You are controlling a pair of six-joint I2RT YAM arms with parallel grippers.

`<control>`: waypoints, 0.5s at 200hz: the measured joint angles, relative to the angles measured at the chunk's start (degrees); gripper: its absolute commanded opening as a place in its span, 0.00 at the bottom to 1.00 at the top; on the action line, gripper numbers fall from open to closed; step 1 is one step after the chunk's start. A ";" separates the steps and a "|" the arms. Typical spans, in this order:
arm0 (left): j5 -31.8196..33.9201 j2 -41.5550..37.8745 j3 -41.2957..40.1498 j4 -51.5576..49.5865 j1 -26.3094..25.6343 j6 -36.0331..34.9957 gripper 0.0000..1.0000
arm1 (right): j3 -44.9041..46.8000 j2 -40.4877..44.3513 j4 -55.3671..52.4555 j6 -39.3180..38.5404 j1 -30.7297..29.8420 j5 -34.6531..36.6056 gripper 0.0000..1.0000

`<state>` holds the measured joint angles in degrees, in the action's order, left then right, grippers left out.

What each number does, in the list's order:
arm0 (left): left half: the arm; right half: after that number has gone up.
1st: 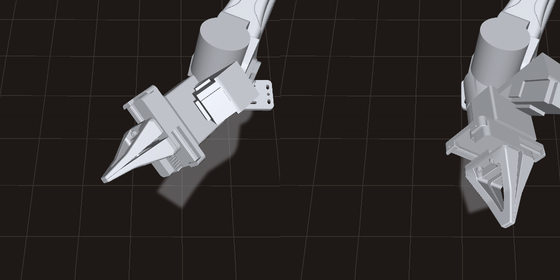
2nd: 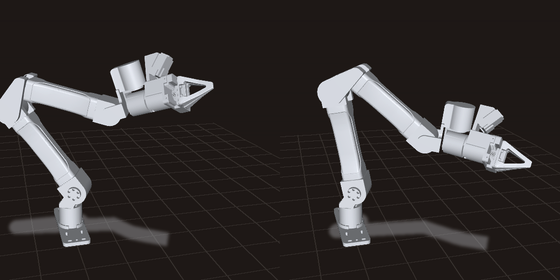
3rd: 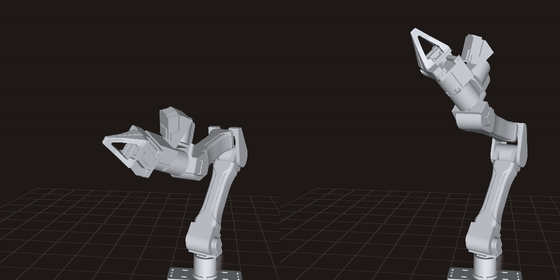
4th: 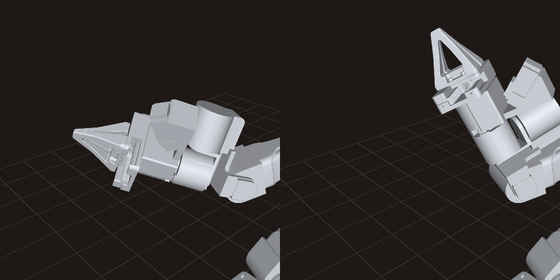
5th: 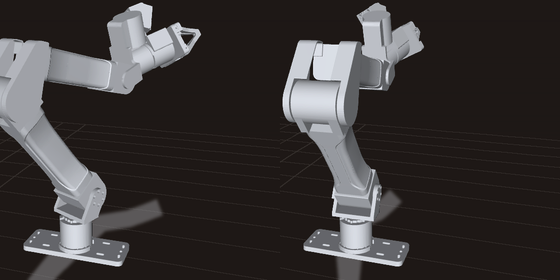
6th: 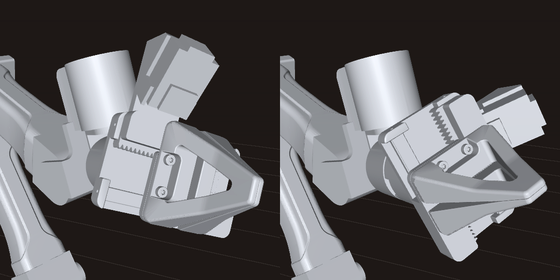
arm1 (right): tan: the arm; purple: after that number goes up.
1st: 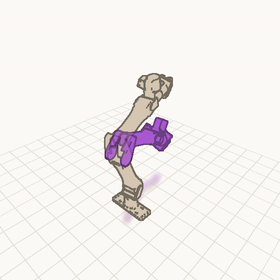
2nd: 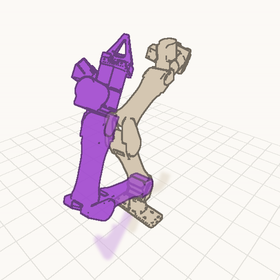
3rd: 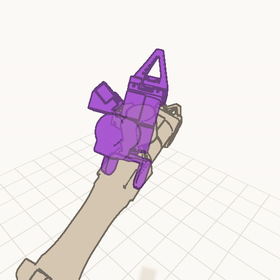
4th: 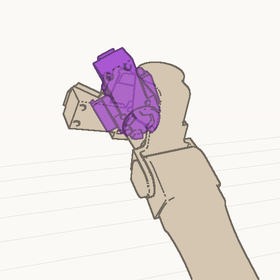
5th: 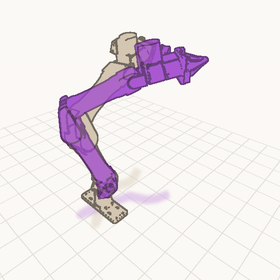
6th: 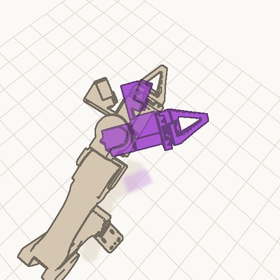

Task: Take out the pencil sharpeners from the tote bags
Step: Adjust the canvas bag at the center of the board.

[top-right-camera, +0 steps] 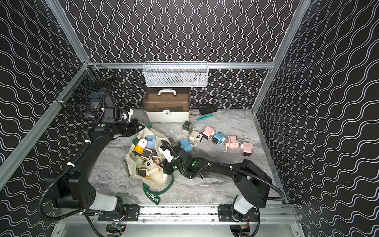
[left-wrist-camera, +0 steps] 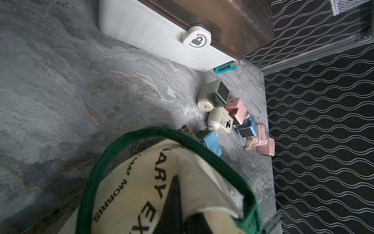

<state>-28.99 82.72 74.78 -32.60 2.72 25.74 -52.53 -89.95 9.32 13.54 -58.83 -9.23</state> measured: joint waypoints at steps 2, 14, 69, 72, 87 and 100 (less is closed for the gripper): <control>0.00 0.00 0.00 0.02 0.00 0.00 0.00 | 0.04 0.31 -0.04 -0.02 -0.04 0.26 0.55; 0.07 0.00 0.00 0.07 0.11 0.00 0.00 | 0.87 2.64 -0.20 -0.11 -0.07 2.54 0.66; -0.39 0.00 -0.02 0.07 0.31 0.02 0.00 | 4.09 15.02 -0.11 -1.62 -1.55 8.28 0.73; -0.42 0.00 -0.02 0.07 0.33 0.02 0.00 | 4.02 15.30 -0.04 -1.77 -1.84 8.24 0.73; -0.59 0.00 -0.02 0.04 0.33 0.02 0.00 | 3.04 15.63 0.04 -2.34 -3.13 8.17 0.73; -0.68 0.00 -0.02 0.04 0.39 0.02 0.00 | 1.16 14.43 -0.20 -2.78 -3.67 6.93 0.73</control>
<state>-29.67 82.72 74.76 -32.56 3.11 25.76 -51.37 -75.53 9.13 10.76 -62.50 -2.31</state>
